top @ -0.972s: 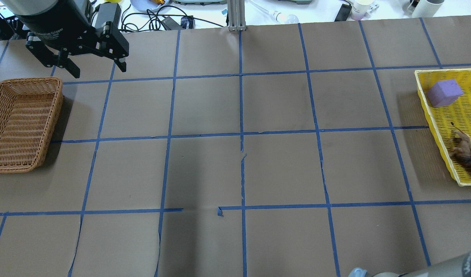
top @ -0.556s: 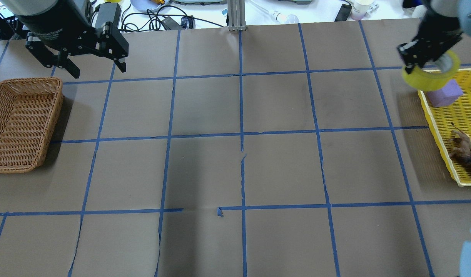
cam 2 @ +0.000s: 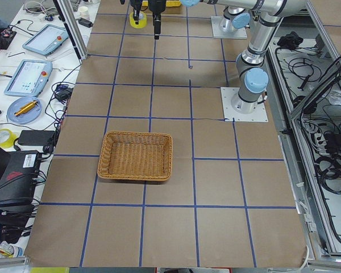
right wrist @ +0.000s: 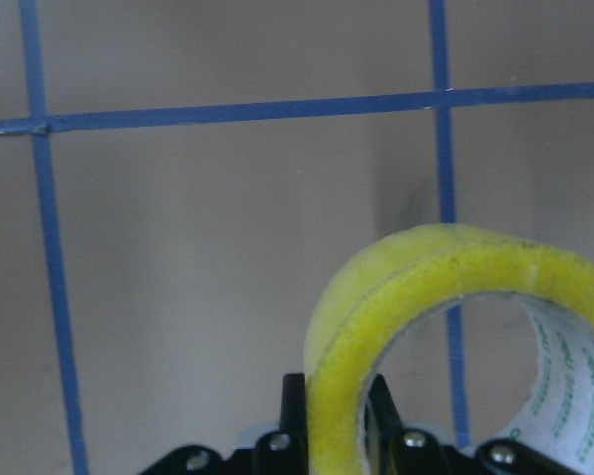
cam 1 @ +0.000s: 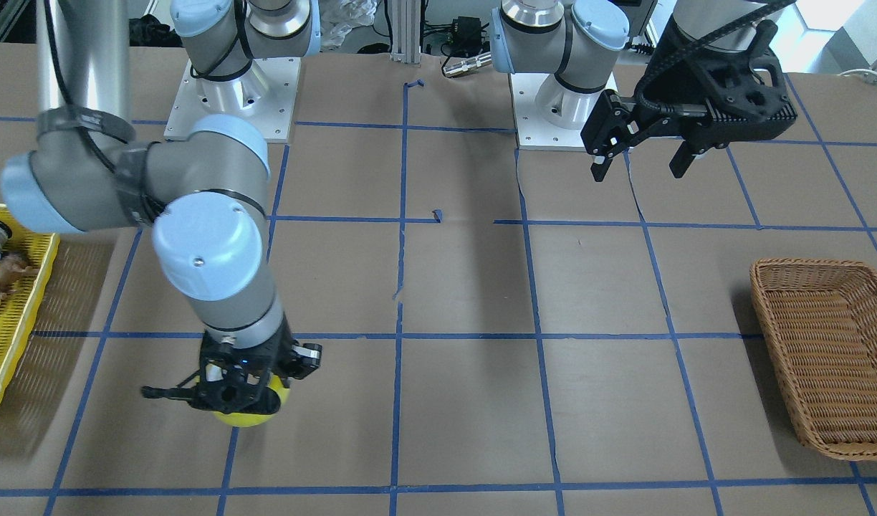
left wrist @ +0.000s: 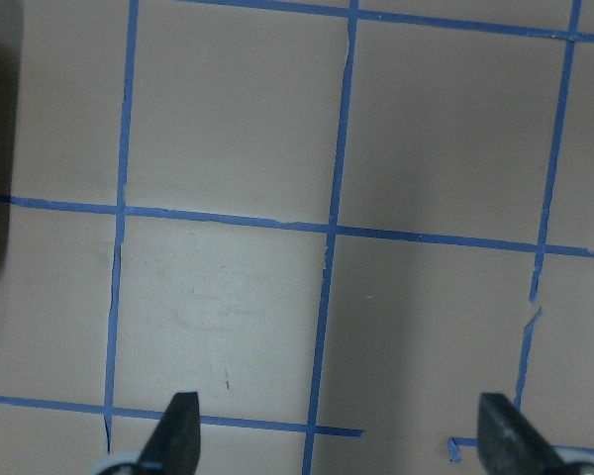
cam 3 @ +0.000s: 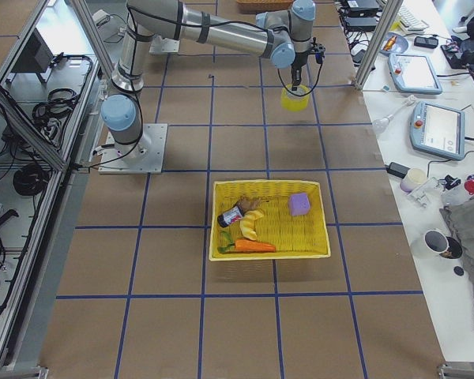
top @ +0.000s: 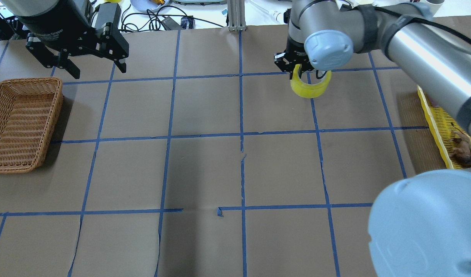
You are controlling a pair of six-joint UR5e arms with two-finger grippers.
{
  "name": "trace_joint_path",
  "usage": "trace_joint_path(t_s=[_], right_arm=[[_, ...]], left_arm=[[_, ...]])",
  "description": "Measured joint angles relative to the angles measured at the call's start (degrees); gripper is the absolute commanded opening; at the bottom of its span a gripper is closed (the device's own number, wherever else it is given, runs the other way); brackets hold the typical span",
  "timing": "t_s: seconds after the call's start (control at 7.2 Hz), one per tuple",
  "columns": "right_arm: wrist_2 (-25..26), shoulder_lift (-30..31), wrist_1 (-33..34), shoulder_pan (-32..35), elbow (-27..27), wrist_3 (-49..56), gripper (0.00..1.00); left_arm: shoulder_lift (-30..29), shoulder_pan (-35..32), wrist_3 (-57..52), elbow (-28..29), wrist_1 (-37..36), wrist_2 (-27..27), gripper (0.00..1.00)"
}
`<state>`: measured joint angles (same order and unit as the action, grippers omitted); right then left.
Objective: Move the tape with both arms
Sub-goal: 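Carry the tape roll with the right gripper to the table center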
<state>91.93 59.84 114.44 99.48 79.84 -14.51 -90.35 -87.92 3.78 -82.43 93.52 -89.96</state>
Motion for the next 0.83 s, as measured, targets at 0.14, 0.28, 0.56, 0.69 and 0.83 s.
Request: trace_joint_path(t_s=[0.14, 0.28, 0.56, 0.69, 0.83], right_arm=[[-1.07, -3.31, 1.06, 2.63, -2.44, -5.85, 0.00], [-1.57, -6.20, 1.96, 4.89, -4.77, -10.72, 0.00], [-1.81, -10.11, 2.65, 8.26, -8.43, -17.86, 0.00], [-1.84, -11.30, 3.21, 9.15, -9.34, -20.07, 0.00], [-1.83, -12.36, 3.97, 9.74, -9.97, -22.00, 0.00]], left_arm=[[0.00, -0.01, 0.00, -0.01, 0.00, -0.02, 1.00], [0.04, 0.02, 0.00, -0.08, 0.02, -0.06, 1.00], [0.18, 0.06, 0.00, -0.37, 0.02, -0.03, 1.00], [0.17, 0.04, -0.08, -0.50, -0.01, -0.05, 1.00], [0.06, 0.16, -0.28, -0.55, -0.10, -0.12, 1.00]])
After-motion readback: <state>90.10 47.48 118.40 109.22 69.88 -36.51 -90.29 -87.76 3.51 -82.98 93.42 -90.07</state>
